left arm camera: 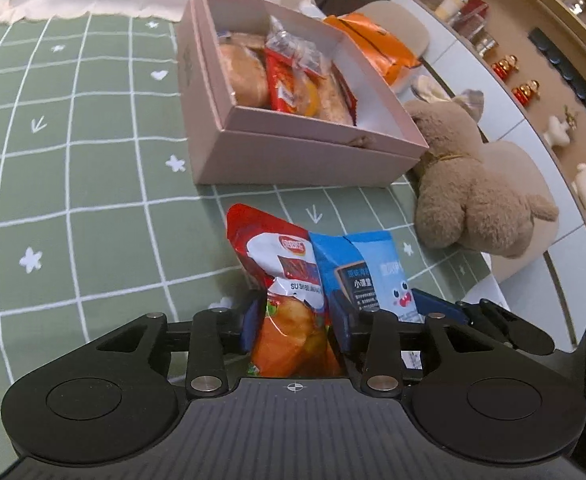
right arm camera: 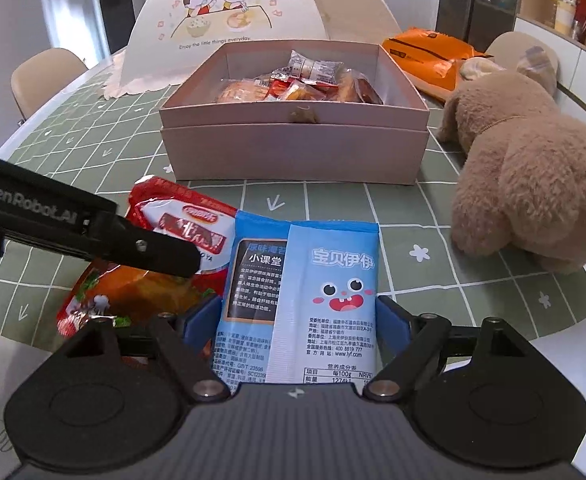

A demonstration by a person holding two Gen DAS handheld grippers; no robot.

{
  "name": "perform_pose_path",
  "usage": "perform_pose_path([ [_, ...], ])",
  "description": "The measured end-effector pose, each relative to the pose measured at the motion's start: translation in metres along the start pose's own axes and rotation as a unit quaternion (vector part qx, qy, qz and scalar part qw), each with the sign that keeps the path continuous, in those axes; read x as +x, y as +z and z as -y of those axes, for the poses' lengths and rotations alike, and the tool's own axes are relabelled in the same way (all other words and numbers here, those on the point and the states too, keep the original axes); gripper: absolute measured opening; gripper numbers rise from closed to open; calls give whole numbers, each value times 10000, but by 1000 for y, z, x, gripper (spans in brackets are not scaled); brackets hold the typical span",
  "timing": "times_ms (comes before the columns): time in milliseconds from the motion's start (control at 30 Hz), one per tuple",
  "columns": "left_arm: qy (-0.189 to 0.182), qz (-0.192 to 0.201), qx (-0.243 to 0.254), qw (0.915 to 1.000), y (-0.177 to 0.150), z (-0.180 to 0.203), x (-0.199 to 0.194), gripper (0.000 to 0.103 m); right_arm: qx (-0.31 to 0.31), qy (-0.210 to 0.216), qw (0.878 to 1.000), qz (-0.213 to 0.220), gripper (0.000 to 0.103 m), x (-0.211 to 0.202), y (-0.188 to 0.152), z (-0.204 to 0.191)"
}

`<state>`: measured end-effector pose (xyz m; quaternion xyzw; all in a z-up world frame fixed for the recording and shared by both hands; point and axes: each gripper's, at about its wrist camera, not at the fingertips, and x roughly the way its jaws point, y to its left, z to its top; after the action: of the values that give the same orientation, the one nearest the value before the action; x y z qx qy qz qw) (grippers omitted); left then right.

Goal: Organize snacks
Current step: 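Close the left tool on the red chicken-leg packet while the right closes on the blue biscuit packet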

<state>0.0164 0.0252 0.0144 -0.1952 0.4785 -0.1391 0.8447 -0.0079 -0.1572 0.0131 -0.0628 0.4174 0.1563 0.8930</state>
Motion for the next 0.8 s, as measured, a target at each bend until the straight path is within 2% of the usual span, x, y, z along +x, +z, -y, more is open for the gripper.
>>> perform_pose_path([
  [67,42,-72,6,10000,1,3,1,39,-2,35,10000,6,83,0,0,2],
  [133,38,-164,-130,9998,0,2,-5,30,2,73,10000,-14,83,-1,-1,4],
  [200,-82,-95,-65,9999,-3,10,-20,28,35,130,9999,-49,83,-4,-1,5],
  [267,-293,12,171,9994,-7,23,-36,30,142,206,9997,-64,83,-8,-4,8],
  [367,-239,-51,215,9995,-4,26,-27,29,185,228,9996,-30,83,-10,-7,11],
  [500,140,-101,36,9998,4,14,-3,29,106,106,9999,-36,83,-8,-5,8],
  [800,57,-59,41,10000,-2,6,-10,30,167,181,9997,-62,83,-13,-5,15],
])
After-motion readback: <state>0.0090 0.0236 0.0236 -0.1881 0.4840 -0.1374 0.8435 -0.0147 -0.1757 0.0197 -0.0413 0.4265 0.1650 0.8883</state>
